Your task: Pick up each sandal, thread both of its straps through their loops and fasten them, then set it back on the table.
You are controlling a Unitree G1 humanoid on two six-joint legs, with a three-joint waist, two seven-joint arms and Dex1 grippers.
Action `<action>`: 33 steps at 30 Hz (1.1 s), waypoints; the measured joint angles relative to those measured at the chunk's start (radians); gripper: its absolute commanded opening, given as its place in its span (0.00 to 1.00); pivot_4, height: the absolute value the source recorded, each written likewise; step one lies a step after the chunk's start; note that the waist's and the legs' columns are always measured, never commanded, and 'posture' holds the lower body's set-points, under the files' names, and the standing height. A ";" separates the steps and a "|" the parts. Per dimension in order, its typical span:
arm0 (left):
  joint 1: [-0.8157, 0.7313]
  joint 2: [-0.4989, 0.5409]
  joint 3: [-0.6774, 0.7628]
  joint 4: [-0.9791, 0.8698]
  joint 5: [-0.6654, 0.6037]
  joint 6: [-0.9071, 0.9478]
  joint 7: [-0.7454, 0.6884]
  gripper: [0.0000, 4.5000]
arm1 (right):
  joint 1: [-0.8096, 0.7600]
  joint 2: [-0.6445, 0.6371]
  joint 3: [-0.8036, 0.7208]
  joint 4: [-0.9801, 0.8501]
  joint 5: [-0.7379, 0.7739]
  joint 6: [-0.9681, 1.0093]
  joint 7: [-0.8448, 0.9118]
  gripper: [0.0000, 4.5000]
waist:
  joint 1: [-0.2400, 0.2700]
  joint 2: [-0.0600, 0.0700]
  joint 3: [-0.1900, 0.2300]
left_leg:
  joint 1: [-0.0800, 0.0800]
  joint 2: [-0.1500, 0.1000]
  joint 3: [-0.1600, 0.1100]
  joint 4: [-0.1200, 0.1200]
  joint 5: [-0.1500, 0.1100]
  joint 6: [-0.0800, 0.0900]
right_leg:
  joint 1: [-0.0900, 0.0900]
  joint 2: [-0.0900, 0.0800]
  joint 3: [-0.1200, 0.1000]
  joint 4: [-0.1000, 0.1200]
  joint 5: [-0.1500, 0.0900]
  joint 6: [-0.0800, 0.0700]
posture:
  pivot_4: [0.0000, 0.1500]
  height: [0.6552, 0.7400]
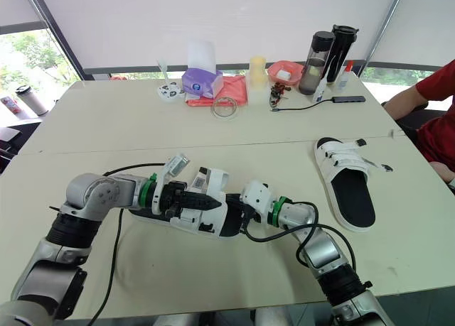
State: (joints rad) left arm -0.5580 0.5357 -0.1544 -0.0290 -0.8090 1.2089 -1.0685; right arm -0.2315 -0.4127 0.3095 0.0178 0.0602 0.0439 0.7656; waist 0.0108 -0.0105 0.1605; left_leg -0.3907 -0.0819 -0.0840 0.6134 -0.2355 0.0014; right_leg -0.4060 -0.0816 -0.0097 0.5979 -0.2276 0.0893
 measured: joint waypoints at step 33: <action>0.198 0.000 -0.018 -0.147 0.208 -0.515 -0.009 0.01 | -0.002 0.008 0.002 0.007 -0.008 0.000 -0.007 0.00 | 0.000 0.001 -0.003 | 0.000 0.000 0.000 0.000 0.000 0.000 | 0.000 0.000 0.000 0.000 0.000 0.000 | 1.00 1.00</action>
State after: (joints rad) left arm -0.3598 0.5359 -0.1722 -0.1762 -0.6009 0.6936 -1.0777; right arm -0.2337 -0.4049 0.3113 0.0253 0.0526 0.0442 0.7589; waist 0.0108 -0.0096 0.1572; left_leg -0.3903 -0.0817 -0.0838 0.6135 -0.2357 0.0015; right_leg -0.4056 -0.0819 -0.0095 0.5978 -0.2277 0.0890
